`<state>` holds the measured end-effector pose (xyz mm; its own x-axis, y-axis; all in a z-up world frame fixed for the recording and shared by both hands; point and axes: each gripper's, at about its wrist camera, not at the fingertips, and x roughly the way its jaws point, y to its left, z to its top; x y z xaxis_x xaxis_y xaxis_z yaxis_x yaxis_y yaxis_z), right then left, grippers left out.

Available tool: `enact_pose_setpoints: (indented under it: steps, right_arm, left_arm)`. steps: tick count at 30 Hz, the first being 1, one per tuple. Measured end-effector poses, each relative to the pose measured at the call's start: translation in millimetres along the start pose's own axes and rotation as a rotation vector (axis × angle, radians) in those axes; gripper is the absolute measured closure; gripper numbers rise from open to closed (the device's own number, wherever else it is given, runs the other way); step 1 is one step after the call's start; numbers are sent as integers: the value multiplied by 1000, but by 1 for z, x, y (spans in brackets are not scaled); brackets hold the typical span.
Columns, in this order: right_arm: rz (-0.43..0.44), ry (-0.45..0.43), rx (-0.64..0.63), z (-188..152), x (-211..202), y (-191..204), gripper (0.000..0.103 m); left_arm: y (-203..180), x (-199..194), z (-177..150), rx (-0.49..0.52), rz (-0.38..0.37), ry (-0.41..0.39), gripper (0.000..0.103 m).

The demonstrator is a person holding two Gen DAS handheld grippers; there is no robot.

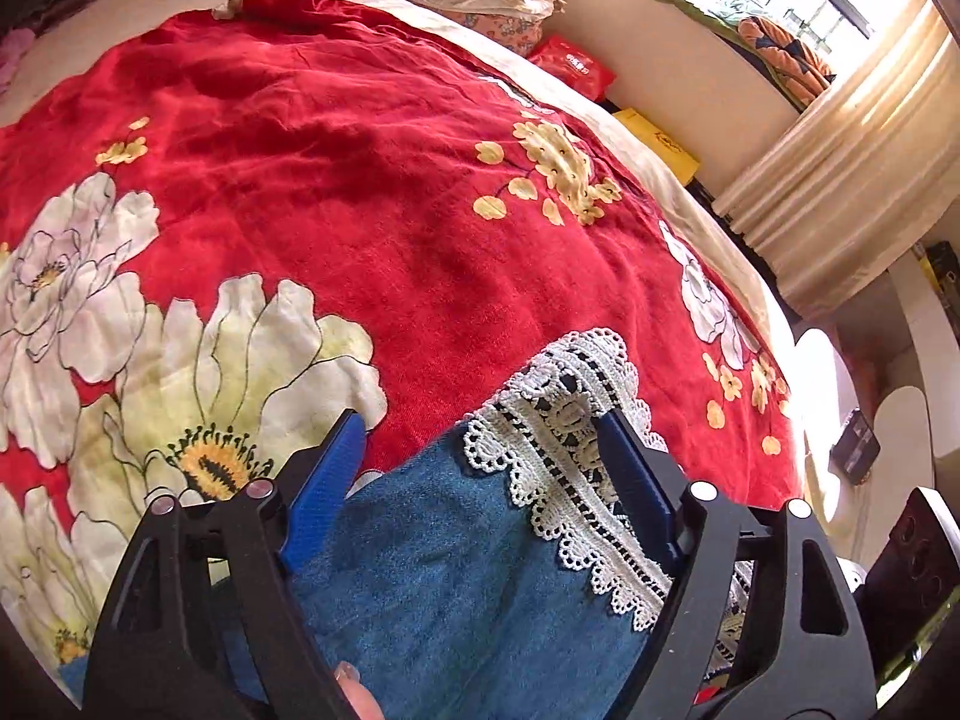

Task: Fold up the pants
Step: 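Grasp the lace hem with the left tool and lift it up, then fold the lace hem over toward the waistband with the left tool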

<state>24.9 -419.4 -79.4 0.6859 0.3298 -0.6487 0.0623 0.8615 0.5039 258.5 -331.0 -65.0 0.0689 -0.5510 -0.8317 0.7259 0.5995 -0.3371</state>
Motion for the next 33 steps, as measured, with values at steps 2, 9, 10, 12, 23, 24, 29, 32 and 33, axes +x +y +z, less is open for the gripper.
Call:
enact_pose_setpoints:
  steps: [2,9,10,12,23,24,29,32,33]
  right_arm:
    - [4,-1,11,1,1,-3,54]
    - [-23,31,11,-1,18,-7,58]
    - [-15,28,11,-1,16,-7,62]
    - [-6,20,13,-1,12,-6,68]
    - [43,-52,-128,7,-15,51,84]
    - [50,-60,-154,7,-18,62,84]
    - [110,-77,-263,13,-21,117,84]
    - [134,-60,-336,14,-11,153,84]
    - [141,-46,-361,12,-6,165,84]
  left_arm:
    - [-1,3,-1,17,-25,3,33]
    - [-5,14,3,30,-105,18,40]
    - [-6,15,4,34,-122,17,43]
    - [-12,16,2,49,-137,23,53]
    - [-33,-32,-14,157,-92,-82,83]
    - [-31,-43,-16,149,-104,-105,83]
    - [-7,-97,-35,93,-137,-219,83]
    - [16,-124,-51,63,-142,-268,83]
    - [23,-131,-57,50,-140,-279,82]
